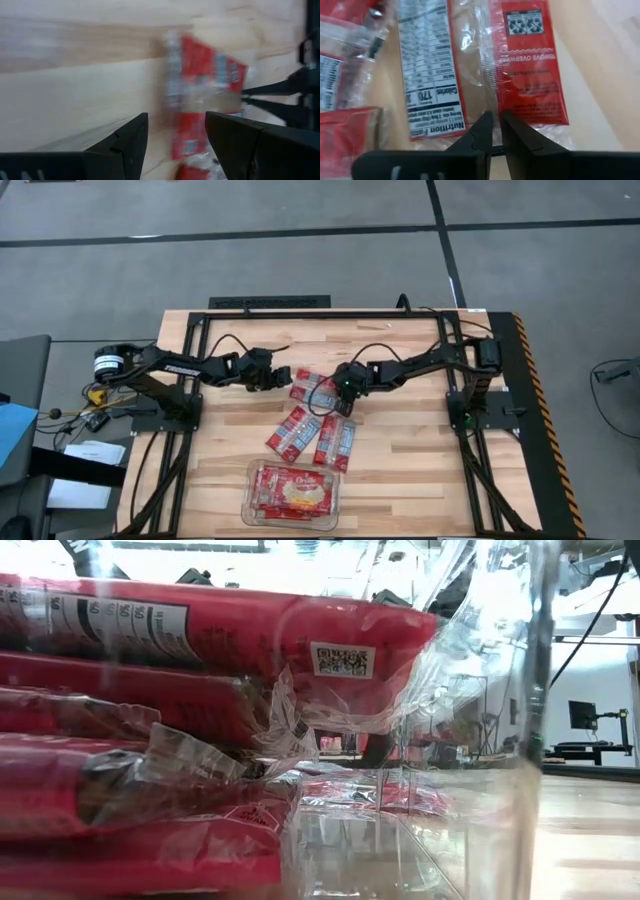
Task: Sort popcorn bags into baskets
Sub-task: Put the red popcorn bag into the transparent bin
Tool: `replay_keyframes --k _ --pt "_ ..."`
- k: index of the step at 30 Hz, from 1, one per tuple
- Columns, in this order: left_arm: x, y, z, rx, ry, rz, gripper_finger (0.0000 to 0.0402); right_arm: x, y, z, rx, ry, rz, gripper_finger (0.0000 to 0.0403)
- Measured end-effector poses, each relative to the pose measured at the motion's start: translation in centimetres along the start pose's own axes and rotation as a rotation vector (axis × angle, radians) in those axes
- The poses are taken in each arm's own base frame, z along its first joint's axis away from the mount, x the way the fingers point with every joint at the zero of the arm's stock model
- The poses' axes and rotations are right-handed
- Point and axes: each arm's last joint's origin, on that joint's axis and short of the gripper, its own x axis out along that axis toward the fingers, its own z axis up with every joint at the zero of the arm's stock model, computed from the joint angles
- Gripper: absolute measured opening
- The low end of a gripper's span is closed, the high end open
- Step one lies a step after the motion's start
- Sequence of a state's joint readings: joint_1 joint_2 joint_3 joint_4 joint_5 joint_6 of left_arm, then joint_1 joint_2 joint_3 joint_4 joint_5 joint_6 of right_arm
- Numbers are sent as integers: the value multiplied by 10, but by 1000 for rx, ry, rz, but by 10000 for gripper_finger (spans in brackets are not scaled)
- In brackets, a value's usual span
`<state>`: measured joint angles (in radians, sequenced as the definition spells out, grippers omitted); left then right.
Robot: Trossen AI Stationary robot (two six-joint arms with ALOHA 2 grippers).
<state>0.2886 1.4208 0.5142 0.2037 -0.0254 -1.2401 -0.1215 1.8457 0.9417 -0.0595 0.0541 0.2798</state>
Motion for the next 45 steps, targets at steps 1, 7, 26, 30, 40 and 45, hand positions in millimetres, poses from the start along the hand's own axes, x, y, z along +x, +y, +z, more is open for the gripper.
replay_keyframes --k 1,7,26,30,40,45 --pt "0 1 0 0 5 8 185 2 0 0 -1 3 -1 65" --pt "4 4 0 5 8 26 185 6 0 -3 3 22 -5 65" --pt "49 11 1 -77 39 -105 185 5 -5 -3 -37 28 -11 65" --pt "50 7 0 -28 89 -97 174 5 -5 -3 -45 26 -10 65" --pt "52 -10 -1 29 142 -141 13 -20 -2 5 -45 1 27 65" --pt "35 -40 -4 89 168 -272 5 -80 -1 22 -28 -115 57 65"
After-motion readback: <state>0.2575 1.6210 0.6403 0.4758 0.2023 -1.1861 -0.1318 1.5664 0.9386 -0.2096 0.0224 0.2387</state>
